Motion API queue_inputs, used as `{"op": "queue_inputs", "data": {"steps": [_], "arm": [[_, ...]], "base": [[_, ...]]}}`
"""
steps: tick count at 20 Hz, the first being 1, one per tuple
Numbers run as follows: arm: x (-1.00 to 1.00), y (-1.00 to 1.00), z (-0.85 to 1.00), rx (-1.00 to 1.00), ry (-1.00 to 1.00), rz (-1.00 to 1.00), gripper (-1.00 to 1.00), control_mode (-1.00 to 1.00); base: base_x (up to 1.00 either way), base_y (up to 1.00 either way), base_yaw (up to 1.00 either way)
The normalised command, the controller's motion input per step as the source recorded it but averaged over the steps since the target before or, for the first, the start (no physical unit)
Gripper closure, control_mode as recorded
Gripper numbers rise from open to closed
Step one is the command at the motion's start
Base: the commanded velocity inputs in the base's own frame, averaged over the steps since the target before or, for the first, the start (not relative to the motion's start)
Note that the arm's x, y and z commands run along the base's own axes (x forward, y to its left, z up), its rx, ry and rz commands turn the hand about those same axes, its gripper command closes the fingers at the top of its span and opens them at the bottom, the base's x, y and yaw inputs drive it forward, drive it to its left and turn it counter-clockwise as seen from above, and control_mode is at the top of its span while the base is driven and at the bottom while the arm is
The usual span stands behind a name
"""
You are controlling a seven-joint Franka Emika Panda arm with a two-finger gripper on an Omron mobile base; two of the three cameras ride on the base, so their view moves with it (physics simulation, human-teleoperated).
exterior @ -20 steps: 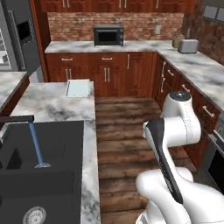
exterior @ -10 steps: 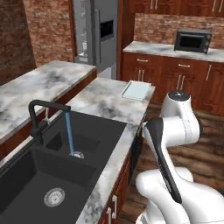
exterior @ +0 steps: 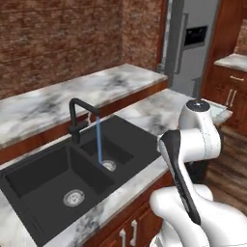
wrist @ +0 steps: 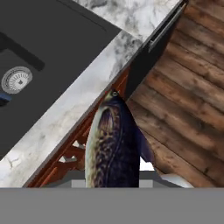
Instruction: Take the fish out of the fridge, briefly rinse it in the sink, and place it on the tray next to the sink.
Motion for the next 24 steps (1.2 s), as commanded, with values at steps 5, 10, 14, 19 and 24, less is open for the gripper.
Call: {"op": "queue_inputs", "data": {"steps": [5,10,14,19,24], "arm": [[0.00,0.00,0.00,0.00,0.00,0.00,1.00,1.00],[0.00,0.00,0.00,0.00,0.00,0.00,1.00,1.00],[0.00,0.00,0.00,0.00,0.00,0.00,1.00,1.00],[0.00,0.00,0.00,0.00,0.00,0.00,1.00,1.00],[0.00,0.00,0.00,0.00,0.00,0.00,1.00,1.00]], "base": [[0.01,-0.45,0.68],[0.03,-0.68,0.60],[0.14,-0.65,0.43],[0.02,-0.56,0.25],[0.05,-0.08,0.07]]}}
